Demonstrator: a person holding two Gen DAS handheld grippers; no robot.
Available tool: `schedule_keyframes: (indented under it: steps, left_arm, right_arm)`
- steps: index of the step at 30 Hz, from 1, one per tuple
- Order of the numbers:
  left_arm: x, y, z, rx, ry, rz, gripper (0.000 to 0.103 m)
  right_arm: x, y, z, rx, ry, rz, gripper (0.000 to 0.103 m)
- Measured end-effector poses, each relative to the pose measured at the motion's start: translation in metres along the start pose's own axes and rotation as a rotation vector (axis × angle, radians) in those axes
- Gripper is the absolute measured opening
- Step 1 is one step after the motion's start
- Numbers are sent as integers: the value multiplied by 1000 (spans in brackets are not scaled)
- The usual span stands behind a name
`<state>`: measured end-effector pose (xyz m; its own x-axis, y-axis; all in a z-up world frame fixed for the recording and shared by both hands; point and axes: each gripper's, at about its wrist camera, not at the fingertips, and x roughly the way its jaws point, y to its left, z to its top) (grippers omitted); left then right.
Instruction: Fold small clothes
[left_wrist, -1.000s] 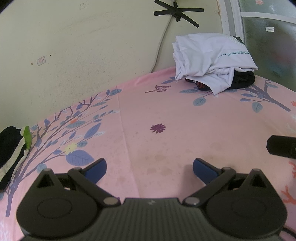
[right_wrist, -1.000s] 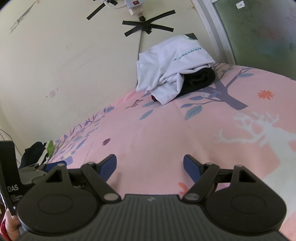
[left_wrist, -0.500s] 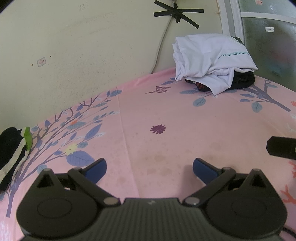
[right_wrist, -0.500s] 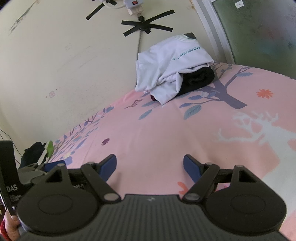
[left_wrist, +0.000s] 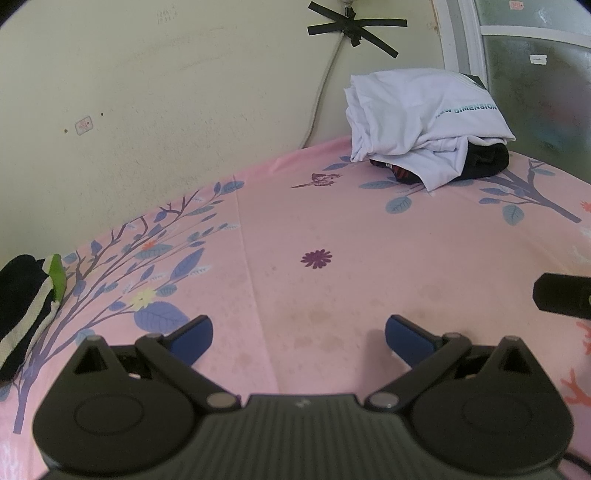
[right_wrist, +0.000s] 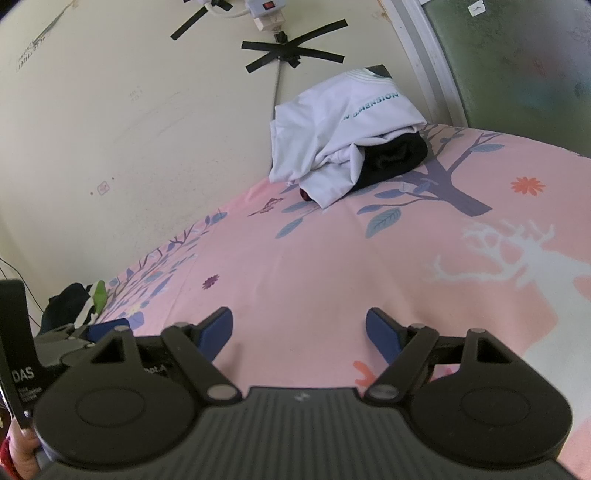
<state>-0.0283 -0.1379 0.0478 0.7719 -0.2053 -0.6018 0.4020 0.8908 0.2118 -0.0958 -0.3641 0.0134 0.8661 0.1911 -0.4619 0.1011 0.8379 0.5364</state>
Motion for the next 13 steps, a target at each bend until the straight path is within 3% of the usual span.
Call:
schedule_keyframes:
  steps: [13]
  left_arm:
    - [1,0,0,-9,5,-11,103]
  right_arm:
    - [0,-1,0,-1,-1,0,73]
